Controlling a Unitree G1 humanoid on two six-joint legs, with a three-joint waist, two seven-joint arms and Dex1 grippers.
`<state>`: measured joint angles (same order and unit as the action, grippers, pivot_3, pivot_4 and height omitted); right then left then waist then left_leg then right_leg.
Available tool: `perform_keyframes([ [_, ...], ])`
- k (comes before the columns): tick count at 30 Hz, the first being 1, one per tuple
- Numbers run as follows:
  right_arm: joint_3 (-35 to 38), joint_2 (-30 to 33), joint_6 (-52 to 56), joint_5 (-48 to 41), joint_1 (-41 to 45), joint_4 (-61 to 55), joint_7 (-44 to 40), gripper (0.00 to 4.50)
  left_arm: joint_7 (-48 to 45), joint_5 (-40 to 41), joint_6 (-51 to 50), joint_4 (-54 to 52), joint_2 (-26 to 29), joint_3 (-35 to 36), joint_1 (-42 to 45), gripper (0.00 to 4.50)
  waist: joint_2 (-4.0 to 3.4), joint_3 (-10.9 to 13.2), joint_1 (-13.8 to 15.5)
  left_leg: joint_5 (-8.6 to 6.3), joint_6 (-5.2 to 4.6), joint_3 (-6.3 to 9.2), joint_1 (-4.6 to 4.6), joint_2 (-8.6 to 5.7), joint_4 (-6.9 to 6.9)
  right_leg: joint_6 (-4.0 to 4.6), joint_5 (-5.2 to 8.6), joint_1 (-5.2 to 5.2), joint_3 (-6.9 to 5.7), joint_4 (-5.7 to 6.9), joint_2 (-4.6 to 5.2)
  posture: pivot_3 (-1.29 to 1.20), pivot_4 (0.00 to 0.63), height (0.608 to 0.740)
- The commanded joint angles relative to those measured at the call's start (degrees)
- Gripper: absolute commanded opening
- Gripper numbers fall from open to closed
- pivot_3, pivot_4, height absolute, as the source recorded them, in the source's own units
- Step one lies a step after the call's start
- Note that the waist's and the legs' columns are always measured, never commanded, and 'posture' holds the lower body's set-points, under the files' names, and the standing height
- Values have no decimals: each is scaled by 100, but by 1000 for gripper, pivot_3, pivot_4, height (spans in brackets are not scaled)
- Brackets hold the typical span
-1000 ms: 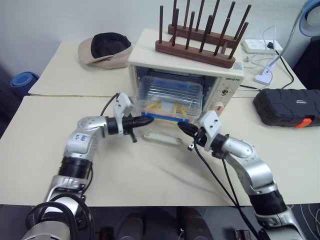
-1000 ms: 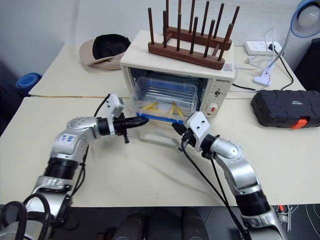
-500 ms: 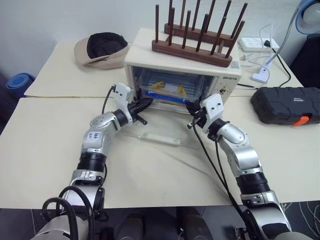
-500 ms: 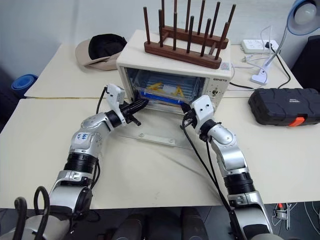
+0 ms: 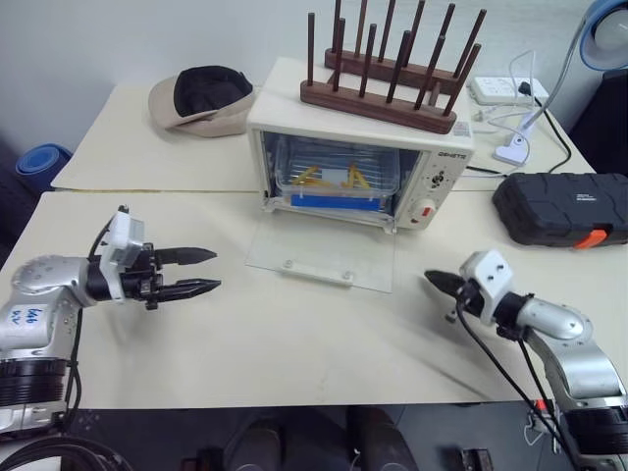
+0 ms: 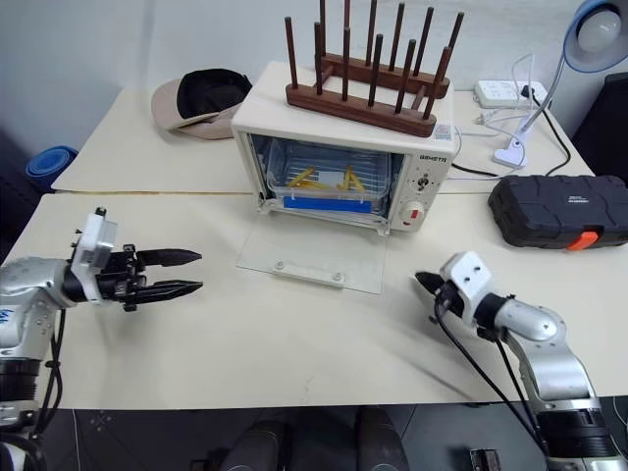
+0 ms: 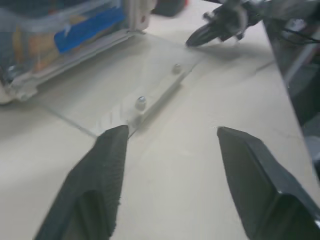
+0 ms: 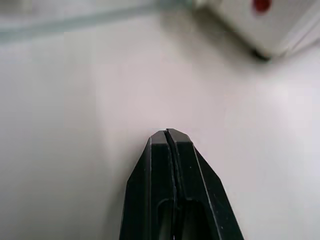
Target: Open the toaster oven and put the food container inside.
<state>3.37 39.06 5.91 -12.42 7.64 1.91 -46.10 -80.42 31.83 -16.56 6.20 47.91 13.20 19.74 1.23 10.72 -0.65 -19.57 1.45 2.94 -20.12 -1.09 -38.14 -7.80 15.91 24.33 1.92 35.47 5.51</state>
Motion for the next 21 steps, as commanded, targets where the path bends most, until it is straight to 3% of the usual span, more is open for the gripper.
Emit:
perform_keyframes([
  [1, -309, -270, -474, -8, 215, 321, -394, 0, 131, 231, -54, -242, -84, 132, 96, 4051, 2, -1, -34, 1, 1, 1, 1, 4, -1, 0, 0, 1, -1, 3, -4, 0, 150, 740],
  [3, -392, -527, -606, -145, 379, 351, -532, 0, 362, 283, -132, -277, -195, 202, 96, 4463, 4, -2, -112, 1, 3, 3, 1, 14, -1, 3, 1, 3, -3, 9, -12, 0, 150, 740],
  [14, 386, -1768, -554, -1611, 1095, -146, -260, 0, 1539, 536, -317, -330, -585, 874, -215, 4463, -1, 1, -97, 9, 36, 39, -14, 21, 3, 6, 3, 32, 4, 27, -8, 0, 150, 740],
  [19, 800, -1924, -171, -2212, 1605, -418, 151, 0, 1756, 130, 228, 9, -586, 964, -277, 4463, -3, 2, -92, 13, 47, 46, -14, 18, 4, 6, 3, 32, 0, 16, -5, 0, 150, 740],
  [21, 748, -1583, 142, -2231, 1440, -675, -67, 171, 1719, -237, 679, 138, -528, 855, -531, 4489, -5, 1, -90, 13, 48, 47, -16, 19, 6, 6, 3, 30, -3, 16, -5, 0, 150, 740],
])
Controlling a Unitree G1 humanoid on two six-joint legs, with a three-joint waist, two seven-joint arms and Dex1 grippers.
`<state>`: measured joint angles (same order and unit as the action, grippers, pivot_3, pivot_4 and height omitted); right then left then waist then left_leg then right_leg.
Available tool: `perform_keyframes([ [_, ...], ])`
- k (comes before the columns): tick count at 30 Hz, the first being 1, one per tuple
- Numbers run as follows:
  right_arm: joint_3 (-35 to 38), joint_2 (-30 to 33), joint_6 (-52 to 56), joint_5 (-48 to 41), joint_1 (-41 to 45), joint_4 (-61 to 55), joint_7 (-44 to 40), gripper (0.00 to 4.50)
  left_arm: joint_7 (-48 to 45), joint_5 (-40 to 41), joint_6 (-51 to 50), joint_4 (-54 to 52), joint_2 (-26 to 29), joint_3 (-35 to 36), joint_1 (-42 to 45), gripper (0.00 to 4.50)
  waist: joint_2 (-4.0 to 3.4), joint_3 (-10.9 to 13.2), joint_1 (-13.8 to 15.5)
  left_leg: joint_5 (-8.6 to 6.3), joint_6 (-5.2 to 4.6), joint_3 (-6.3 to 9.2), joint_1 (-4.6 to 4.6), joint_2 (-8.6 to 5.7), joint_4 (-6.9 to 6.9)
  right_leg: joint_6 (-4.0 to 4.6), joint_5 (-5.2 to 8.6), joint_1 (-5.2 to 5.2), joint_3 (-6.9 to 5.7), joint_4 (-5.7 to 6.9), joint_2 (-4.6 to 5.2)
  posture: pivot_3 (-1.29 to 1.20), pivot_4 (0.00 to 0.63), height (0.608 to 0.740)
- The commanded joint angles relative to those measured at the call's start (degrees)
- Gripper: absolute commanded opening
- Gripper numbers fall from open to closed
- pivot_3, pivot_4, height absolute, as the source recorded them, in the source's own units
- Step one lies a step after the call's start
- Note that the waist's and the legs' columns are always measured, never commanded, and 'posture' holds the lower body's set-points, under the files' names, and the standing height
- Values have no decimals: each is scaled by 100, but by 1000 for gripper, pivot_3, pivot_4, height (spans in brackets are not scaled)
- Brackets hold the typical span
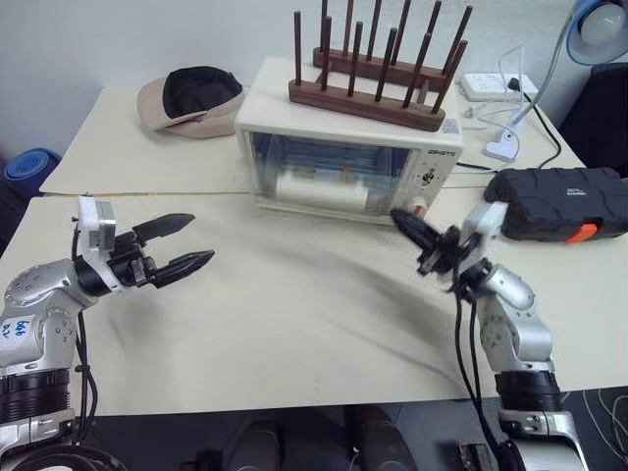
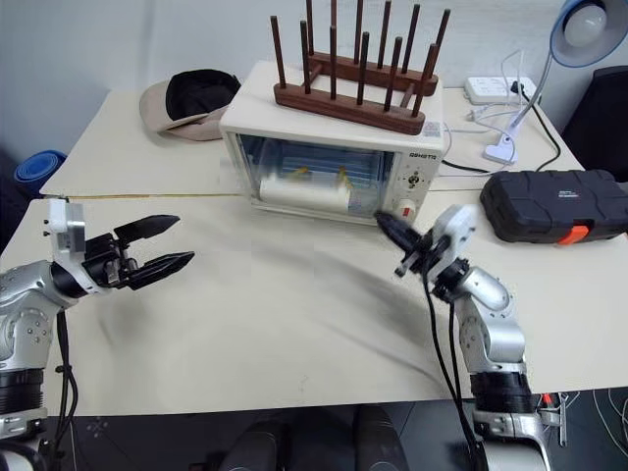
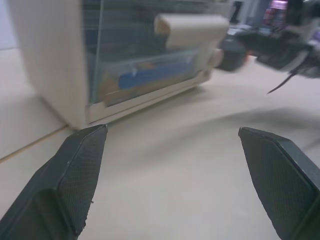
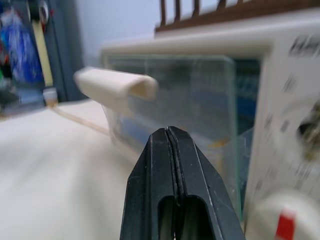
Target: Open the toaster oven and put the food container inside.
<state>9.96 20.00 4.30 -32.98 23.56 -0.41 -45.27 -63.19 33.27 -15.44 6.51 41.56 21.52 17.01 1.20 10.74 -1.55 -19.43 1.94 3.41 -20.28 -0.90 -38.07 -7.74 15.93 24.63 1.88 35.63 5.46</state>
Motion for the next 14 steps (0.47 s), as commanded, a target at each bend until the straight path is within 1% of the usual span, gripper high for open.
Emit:
perform_keyframes([
  [1, 63, 445, 398, -166, -222, -531, -232, 384, -26, -482, 725, 152, 116, -2, -336, 4500, -4, -3, 0, -1, 0, -1, -1, -1, 4, 0, 0, 0, 1, 0, 2, 0, 150, 740],
  [2, -85, 759, 284, 68, -457, -642, -583, 577, -55, -638, 939, 191, 151, -27, -489, 4500, -4, -3, 5, -3, -3, -3, -1, -3, 8, 0, 0, 0, 0, -2, 4, 0, 150, 740],
  [4, -278, 1274, 104, 361, -889, -758, -1167, 1177, -102, -804, 1170, 226, 201, -40, -724, 4500, -4, -2, 24, -11, -12, -6, -10, -5, 8, 0, 0, 2, -5, -16, 5, 0, 150, 740],
  [7, -311, 1851, -254, 581, -1510, -652, -1824, 2220, -60, -995, 1476, 153, 235, -31, -1087, 4500, -4, -2, 23, -22, -25, -30, -14, -5, 5, -3, -1, 0, -9, -31, 7, 0, 150, 740],
  [10, -266, 2028, -707, 771, -1831, -440, -2126, 3149, 39, -1109, 1781, -30, 192, 8, -1443, 4500, -3, -2, 4, -37, -52, -72, -5, -8, -4, -9, -4, -11, -2, -35, 12, 0, 150, 740],
  [11, -259, 2034, -809, 800, -1886, -384, -2169, 3505, 76, -1107, 1810, -76, 177, 16, -1518, 4500, -3, -2, -13, -39, -55, -75, 0, -6, -5, -9, -5, -13, 2, -51, 12, 0, 150, 740],
  [14, -246, 1947, -991, 844, -1931, -283, -2161, 4432, 11, -962, 1758, -234, 147, -15, -1718, 4500, -3, -2, -8, -37, -52, -77, 10, 6, -4, -6, -9, -14, 1, -38, 1, 0, 150, 740],
])
